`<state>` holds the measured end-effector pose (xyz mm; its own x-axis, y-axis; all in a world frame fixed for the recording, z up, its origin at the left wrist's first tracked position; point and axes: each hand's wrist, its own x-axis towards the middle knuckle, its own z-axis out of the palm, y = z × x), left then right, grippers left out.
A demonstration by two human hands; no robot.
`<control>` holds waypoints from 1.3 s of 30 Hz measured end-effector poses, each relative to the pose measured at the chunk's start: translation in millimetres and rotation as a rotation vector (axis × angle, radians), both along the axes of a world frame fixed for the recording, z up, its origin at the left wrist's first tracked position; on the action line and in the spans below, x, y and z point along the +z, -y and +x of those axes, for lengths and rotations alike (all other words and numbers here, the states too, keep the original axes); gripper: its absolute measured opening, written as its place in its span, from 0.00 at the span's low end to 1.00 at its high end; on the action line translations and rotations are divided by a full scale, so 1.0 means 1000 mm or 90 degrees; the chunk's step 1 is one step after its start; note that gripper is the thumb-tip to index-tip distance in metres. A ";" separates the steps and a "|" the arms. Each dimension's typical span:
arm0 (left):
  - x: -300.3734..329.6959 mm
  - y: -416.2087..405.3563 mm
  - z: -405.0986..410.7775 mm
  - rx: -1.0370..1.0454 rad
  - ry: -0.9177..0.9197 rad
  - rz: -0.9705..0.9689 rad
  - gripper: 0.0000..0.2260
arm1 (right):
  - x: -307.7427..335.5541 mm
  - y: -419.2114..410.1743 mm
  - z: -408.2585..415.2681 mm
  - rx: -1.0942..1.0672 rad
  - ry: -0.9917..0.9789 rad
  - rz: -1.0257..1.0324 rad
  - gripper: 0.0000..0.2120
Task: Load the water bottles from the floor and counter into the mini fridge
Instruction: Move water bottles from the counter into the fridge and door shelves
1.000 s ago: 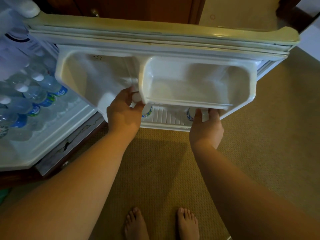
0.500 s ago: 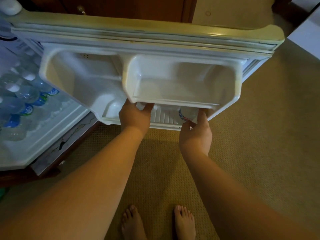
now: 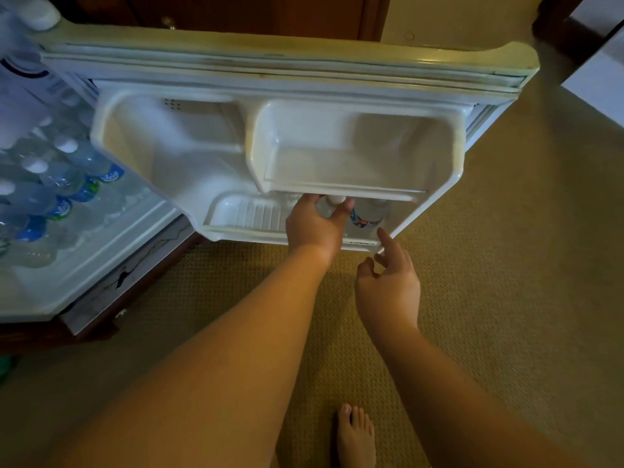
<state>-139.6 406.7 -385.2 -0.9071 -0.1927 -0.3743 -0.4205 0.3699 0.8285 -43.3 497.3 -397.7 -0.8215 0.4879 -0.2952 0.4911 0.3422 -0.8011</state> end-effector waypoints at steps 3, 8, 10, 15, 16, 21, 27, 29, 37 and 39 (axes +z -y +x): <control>0.001 -0.005 -0.002 -0.005 0.003 -0.005 0.20 | 0.001 -0.001 0.004 0.034 0.001 0.030 0.23; 0.010 0.007 0.020 0.017 0.078 -0.002 0.30 | 0.019 0.004 0.016 0.096 -0.034 0.088 0.20; 0.026 0.021 0.047 0.053 0.087 0.027 0.26 | 0.039 0.009 0.022 0.134 -0.076 0.114 0.20; 0.114 0.075 0.115 0.099 0.040 0.031 0.14 | 0.131 0.022 0.026 0.259 -0.201 0.167 0.24; 0.142 0.088 0.123 0.108 0.014 0.011 0.12 | 0.157 0.026 0.024 0.279 -0.230 0.174 0.25; 0.324 0.157 0.140 0.157 -0.187 -0.063 0.08 | 0.309 0.059 0.010 0.361 -0.362 0.148 0.24; 0.523 0.221 0.141 0.219 -0.347 -0.208 0.06 | 0.484 0.119 -0.023 0.471 -0.511 0.178 0.23; 0.564 0.240 0.136 0.209 -0.366 -0.232 0.07 | 0.528 0.141 -0.043 0.502 -0.548 0.199 0.22; 0.635 0.316 0.058 0.164 -0.369 -0.253 0.07 | 0.646 0.209 -0.149 0.567 -0.455 0.300 0.26; 0.642 0.331 0.022 0.135 -0.340 -0.263 0.08 | 0.665 0.228 -0.186 0.546 -0.444 0.327 0.26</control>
